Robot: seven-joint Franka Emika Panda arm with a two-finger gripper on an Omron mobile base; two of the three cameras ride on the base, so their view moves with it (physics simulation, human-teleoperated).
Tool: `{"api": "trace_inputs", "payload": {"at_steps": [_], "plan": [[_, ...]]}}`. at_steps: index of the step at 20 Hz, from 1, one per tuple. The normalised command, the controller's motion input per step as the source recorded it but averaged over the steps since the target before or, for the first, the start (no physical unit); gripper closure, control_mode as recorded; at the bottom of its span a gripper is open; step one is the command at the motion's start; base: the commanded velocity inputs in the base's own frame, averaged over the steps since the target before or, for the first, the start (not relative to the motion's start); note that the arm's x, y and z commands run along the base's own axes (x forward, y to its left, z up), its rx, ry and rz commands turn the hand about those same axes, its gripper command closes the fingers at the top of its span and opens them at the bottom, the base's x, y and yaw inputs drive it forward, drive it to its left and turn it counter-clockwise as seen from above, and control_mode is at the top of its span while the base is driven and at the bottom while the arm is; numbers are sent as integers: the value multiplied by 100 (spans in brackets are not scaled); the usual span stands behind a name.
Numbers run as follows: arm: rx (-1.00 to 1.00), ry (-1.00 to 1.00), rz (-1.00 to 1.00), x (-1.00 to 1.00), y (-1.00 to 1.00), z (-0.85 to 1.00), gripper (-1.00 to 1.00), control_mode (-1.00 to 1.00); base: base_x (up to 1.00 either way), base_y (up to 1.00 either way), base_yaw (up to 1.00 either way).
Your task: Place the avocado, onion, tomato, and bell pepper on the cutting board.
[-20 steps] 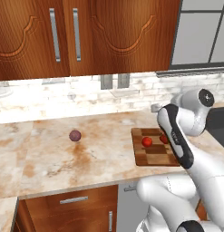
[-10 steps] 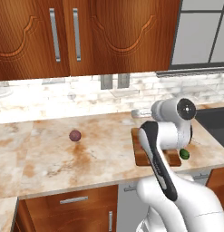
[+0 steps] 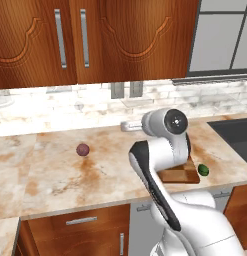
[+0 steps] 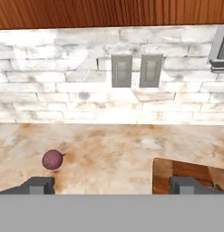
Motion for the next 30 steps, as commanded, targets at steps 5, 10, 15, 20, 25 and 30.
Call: {"api": "trace_inputs", "payload": {"at_steps": [5, 10, 15, 20, 25, 30], "plan": [[1, 5, 0, 0, 37, 21, -100, -100, 0, 0, 0], [12, 19, 6, -2, 23, -2, -100, -100, 0, 0, 0], [14, 19, 5, 0, 27, -31, -100, -100, 0, 0, 0], [4, 13, 5, -2, 28, -8, -100, -100, 0, 0, 0], [-1, 2, 2, 1, 37, -14, -100, -100, 0, 0, 0], [-4, 1, 4, 2, 33, -32, -100, -100, 0, 0, 0]]}}
